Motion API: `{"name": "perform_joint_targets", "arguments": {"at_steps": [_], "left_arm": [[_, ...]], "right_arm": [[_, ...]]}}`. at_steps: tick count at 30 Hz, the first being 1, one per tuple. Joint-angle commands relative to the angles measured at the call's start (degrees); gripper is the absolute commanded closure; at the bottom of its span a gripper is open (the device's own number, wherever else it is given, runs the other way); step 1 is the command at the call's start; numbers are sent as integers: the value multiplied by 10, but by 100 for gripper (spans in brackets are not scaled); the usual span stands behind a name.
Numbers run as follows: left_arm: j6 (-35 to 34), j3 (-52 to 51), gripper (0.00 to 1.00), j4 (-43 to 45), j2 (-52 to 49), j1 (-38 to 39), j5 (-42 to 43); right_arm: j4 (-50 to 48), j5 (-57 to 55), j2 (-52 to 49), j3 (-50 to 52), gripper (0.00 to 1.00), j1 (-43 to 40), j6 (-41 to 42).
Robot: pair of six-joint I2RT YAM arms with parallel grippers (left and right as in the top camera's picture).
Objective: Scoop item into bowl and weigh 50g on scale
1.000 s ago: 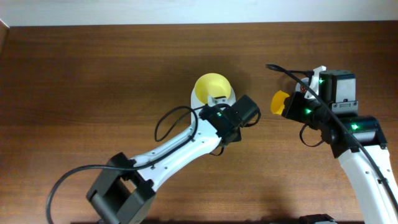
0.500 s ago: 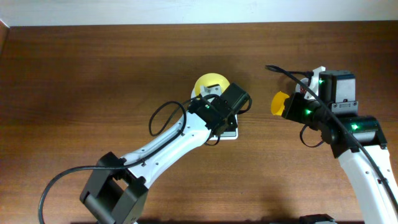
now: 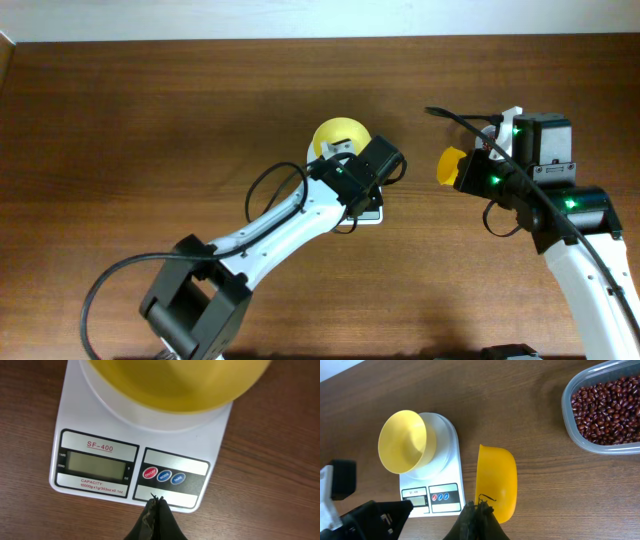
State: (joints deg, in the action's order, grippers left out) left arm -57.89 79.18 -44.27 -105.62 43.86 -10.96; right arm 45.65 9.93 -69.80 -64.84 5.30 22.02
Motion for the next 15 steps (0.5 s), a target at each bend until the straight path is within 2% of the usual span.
{"name": "perform_joint_targets", "arguments": {"at_steps": [1,12,15], "left_arm": [[-32,-5,100,2,-29,0,-9],[-71,-5,100,15,-41,5,-11],[-86,-5,100,19,-43,17,-47]], "right_arm": [[0,-8,-1,-11,96,3,-6],[0,-8,-1,-11,96,3,-6],[0,-8,-1,-11,96,3,-6]]}}
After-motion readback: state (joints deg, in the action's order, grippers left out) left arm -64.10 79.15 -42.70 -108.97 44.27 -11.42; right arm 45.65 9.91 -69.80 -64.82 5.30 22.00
